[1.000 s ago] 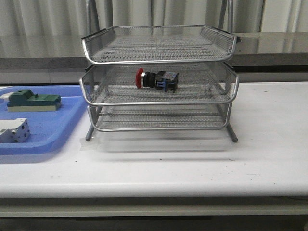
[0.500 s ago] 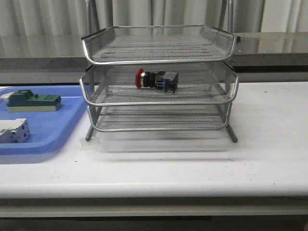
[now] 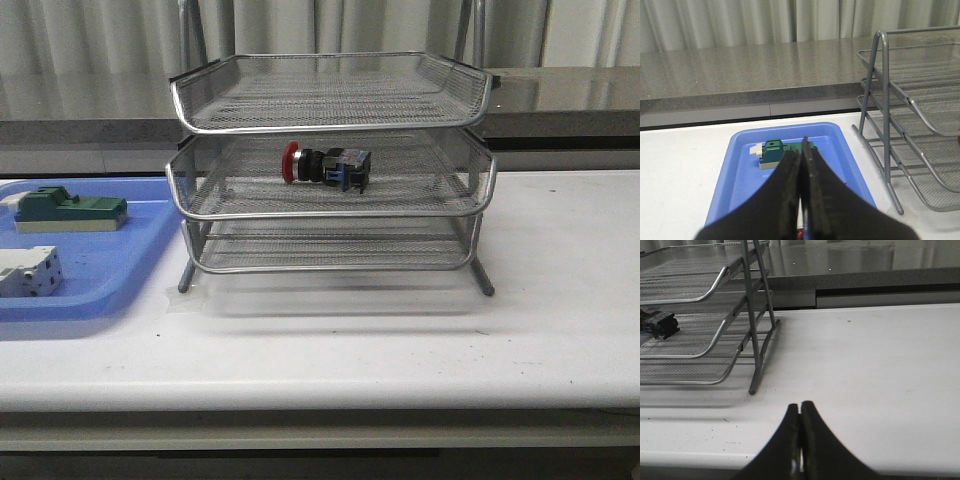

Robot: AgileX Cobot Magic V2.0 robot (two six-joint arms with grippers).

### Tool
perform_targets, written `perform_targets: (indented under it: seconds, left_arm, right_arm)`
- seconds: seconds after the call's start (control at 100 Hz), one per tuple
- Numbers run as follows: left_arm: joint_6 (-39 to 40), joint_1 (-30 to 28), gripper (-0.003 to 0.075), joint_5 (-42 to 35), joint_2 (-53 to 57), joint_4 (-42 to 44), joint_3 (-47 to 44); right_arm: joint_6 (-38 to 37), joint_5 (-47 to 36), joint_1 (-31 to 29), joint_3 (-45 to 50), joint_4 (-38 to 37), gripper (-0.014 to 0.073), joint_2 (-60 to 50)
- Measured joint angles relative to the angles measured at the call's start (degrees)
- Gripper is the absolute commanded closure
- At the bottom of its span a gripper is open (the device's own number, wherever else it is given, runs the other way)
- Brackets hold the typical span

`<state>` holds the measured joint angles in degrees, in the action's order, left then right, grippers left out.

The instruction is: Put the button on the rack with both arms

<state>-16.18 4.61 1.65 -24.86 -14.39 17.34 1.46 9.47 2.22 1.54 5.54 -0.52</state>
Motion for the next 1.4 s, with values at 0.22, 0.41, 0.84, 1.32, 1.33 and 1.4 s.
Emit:
perform_targets:
  seconds: [0.22, 0.41, 0.84, 1.32, 1.33, 1.4]
  left_arm:
    - [0.0, 0.0, 0.0740, 0.0, 0.0, 0.0, 0.0]
    - [0.0, 0.0, 0.0740, 0.0, 0.0, 0.0, 0.0]
    - [0.0, 0.0, 0.0740, 0.0, 0.0, 0.0, 0.0]
    - [0.0, 0.0, 0.0740, 0.0, 2.6, 5.3, -1.5]
    - [0.0, 0.0, 0.0740, 0.0, 3.0, 5.5, -1.8]
    - [0.7, 0.0, 0.0740, 0.0, 5.6, 7.2, -3.3]
  right_arm:
    - [0.0, 0.0, 0.0, 0.0, 0.0, 0.0654, 0.0]
    - [0.0, 0.0, 0.0, 0.0, -0.1, 0.0654, 0.0]
    - [-0.1, 0.0, 0.0, 0.0, -0.1, 0.0654, 0.0]
    - [-0.1, 0.0, 0.0, 0.0, -0.1, 0.0654, 0.0]
    - [-0.1, 0.0, 0.0, 0.0, -0.1, 0.0654, 0.0]
    - [-0.1, 0.0, 0.0, 0.0, -0.1, 0.0654, 0.0]
